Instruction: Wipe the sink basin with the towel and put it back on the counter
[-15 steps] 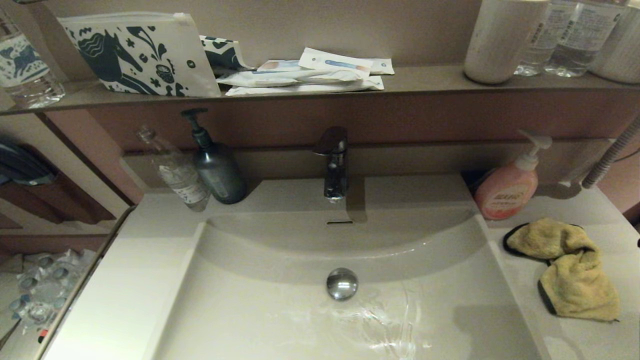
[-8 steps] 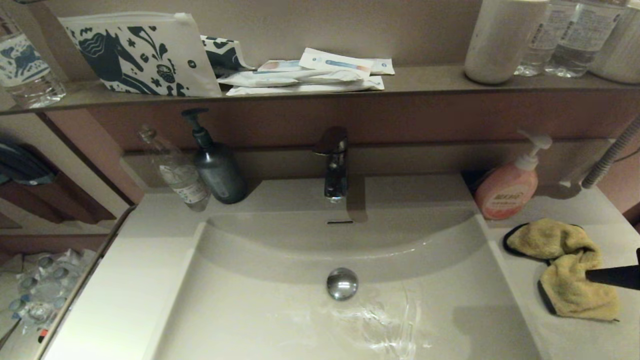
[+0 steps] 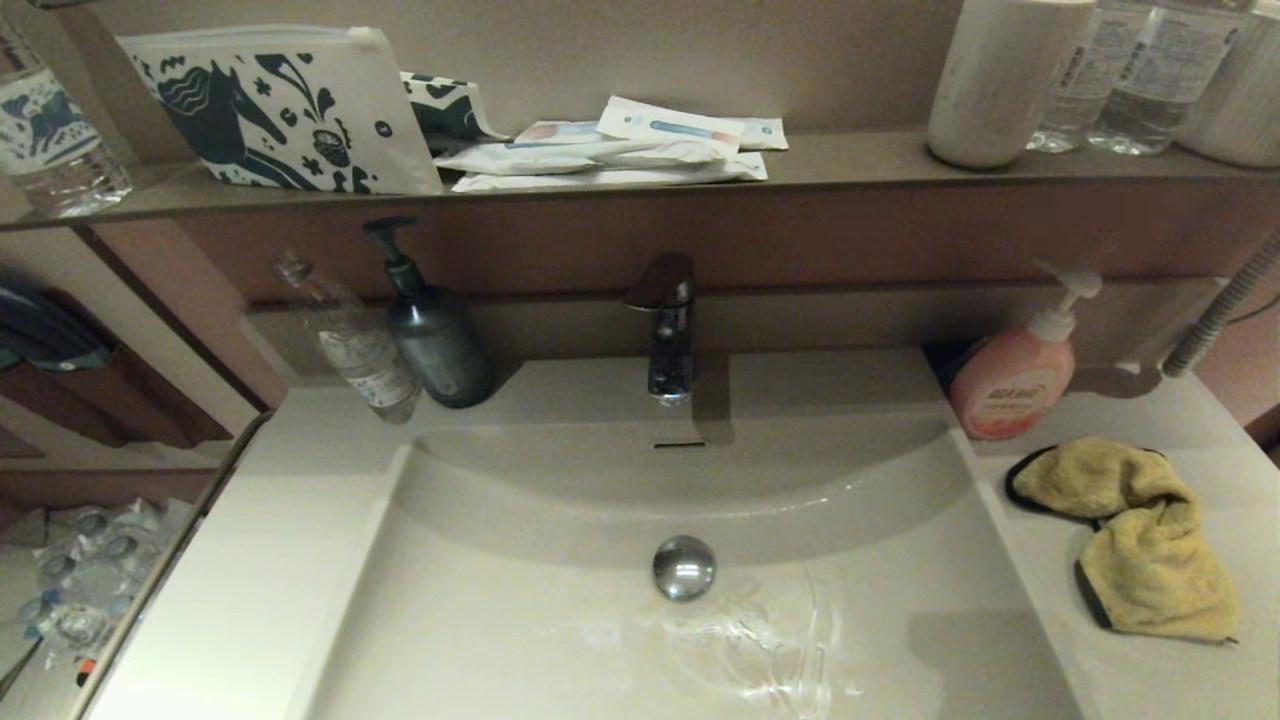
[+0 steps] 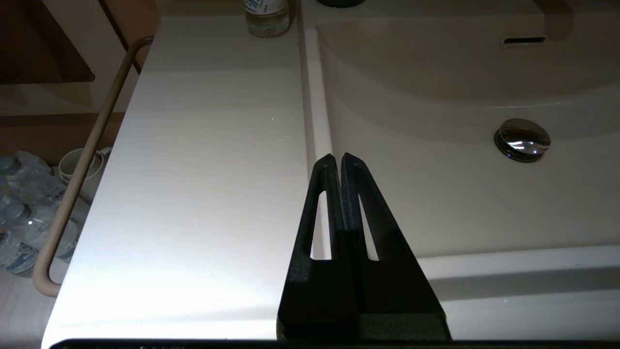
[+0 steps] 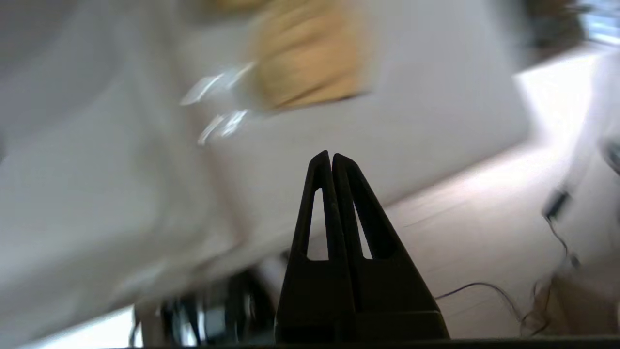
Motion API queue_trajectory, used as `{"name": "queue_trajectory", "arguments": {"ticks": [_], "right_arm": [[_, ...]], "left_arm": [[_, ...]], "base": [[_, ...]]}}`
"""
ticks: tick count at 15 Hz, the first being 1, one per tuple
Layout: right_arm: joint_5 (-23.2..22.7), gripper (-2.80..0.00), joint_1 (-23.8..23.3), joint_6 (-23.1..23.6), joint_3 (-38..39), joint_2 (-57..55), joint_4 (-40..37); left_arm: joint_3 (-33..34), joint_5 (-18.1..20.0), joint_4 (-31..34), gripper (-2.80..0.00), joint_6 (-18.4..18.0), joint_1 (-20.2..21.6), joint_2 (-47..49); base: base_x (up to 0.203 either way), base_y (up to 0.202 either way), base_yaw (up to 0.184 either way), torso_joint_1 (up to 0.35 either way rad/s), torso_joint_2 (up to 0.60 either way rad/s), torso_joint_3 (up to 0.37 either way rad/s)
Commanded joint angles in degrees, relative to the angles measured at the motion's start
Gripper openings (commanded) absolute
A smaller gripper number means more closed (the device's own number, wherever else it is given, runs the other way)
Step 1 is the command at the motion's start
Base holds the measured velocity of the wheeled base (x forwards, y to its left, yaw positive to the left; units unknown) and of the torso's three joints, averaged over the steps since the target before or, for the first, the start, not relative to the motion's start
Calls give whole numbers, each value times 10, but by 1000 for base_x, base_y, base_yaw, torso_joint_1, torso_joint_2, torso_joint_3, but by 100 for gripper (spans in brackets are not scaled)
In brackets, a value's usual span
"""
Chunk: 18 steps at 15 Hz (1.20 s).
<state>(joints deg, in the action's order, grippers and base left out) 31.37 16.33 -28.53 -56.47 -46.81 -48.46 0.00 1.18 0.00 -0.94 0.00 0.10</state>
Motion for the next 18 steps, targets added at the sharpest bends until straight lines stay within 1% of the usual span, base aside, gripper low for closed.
{"name": "queue_trajectory", "arguments": {"ticks": [1, 2, 3, 5, 7, 8, 9, 10, 11, 12, 13, 16, 18], "right_arm": [[10, -280, -84, 0, -3, 89, -6], [13, -280, -126, 11, -7, 126, -8], [13, -280, -153, 33, -16, 159, -9], [14, -280, -178, 86, -26, 222, -7], [-2, -280, -184, 136, -28, 283, -5], [-33, -280, -184, 158, -23, 316, -4], [-80, -280, -181, 180, -12, 342, -3], [-108, -280, -176, 188, 5, 366, 5], [-139, -280, -171, 196, 45, 396, 30], [-167, -280, -169, 208, 107, 421, 67], [-185, -280, -167, 219, 172, 436, 112], [-237, -280, -165, 237, 363, 457, 296], [-266, -280, -165, 245, 469, 463, 391]], "left_arm": [[0, 0, 0, -280, 0, 0, 1], [0, 0, 0, -280, 0, 0, 1], [0, 0, 0, -280, 0, 0, 1], [0, 0, 0, -280, 0, 0, 1], [0, 0, 0, -280, 0, 0, 1], [0, 0, 0, -280, 0, 0, 1], [0, 0, 0, -280, 0, 0, 1], [0, 0, 0, -280, 0, 0, 1], [0, 0, 0, -280, 0, 0, 1], [0, 0, 0, -280, 0, 0, 1], [0, 0, 0, -280, 1, 0, 1], [0, 0, 0, -280, 0, 0, 1], [0, 0, 0, -280, 0, 0, 1]], "base": [[0, 0, 0, 0, 0, 0], [0, 0, 0, 0, 0, 0], [0, 0, 0, 0, 0, 0], [0, 0, 0, 0, 0, 0], [0, 0, 0, 0, 0, 0], [0, 0, 0, 0, 0, 0], [0, 0, 0, 0, 0, 0], [0, 0, 0, 0, 0, 0], [0, 0, 0, 0, 0, 0], [0, 0, 0, 0, 0, 0], [0, 0, 0, 0, 0, 0], [0, 0, 0, 0, 0, 0], [0, 0, 0, 0, 0, 0]]}}
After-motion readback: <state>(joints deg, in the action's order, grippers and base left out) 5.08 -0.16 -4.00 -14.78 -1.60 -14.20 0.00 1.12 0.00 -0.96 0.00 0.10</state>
